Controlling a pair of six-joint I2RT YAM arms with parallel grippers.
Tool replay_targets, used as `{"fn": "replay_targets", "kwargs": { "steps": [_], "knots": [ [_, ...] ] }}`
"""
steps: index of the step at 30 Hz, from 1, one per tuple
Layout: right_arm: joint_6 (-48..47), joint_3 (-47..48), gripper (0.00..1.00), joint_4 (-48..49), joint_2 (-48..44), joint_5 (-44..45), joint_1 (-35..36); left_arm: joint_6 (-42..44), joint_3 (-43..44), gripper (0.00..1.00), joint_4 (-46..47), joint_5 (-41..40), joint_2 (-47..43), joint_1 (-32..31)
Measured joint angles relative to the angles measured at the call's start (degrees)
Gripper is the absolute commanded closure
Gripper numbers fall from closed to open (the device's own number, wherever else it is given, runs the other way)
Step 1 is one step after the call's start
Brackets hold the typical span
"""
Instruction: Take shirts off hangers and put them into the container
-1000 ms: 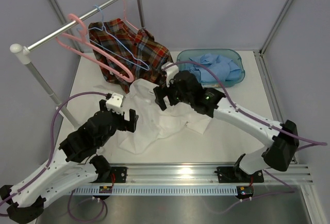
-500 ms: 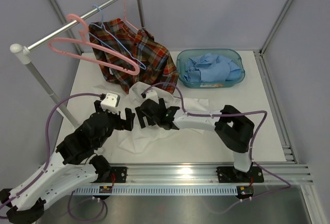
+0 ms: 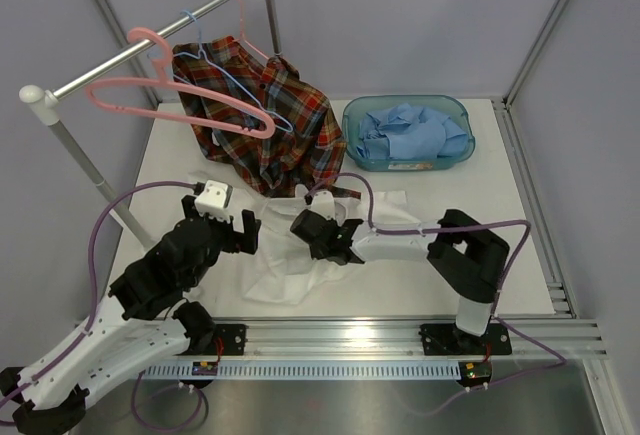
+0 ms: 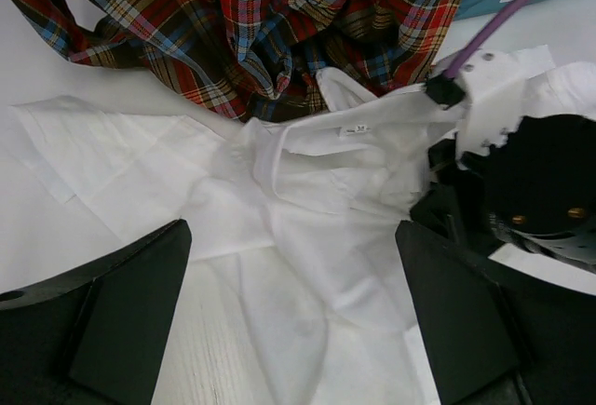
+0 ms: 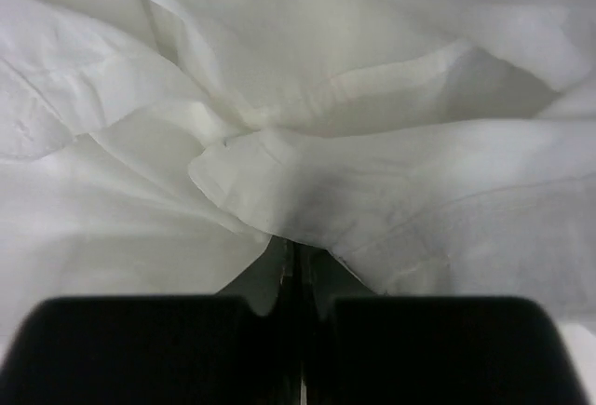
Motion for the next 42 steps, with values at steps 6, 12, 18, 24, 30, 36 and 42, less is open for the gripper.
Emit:
{"fn": "replay_targets", "kwargs": {
  "steps": [6,12,18,24,30,36,42],
  "knots": [
    [1.5,-8.7,1.0,-7.1,-14.8,1.7,-1.3,0.0,-0.4,0.01,0.0,0.0,0.0,0.1],
    [-2.2,-7.6,1.0,-15.0,-34.1,6.0,-8.4,0.0,-0.6,0.01,0.0,0.0,0.1,0.1],
    [-13.0,5.1,1.0,-18.5,-45.2,10.6,-22.1,0.0,-0.6,0.01,0.0,0.0,0.1,0.2],
    [-22.7,22.8,1.0,-17.1,-40.4,11.6,-31.9,0.0,-0.6,0.01,0.0,0.0,0.1,0.5],
    [-29.2,40.5,1.0,-12.8,-28.1,9.2,-37.3,0.0,-0.6,0.01,0.0,0.0,0.1,0.6],
    [-34.8,55.7,1.0,-8.2,-15.7,6.1,-39.1,0.0,-0.6,0.01,0.0,0.0,0.1,0.6],
    [-37.2,53.9,1.0,-3.1,-10.8,4.1,-40.4,0.0,-0.6,0.01,0.0,0.0,0.1,0.6]
  ]
}}
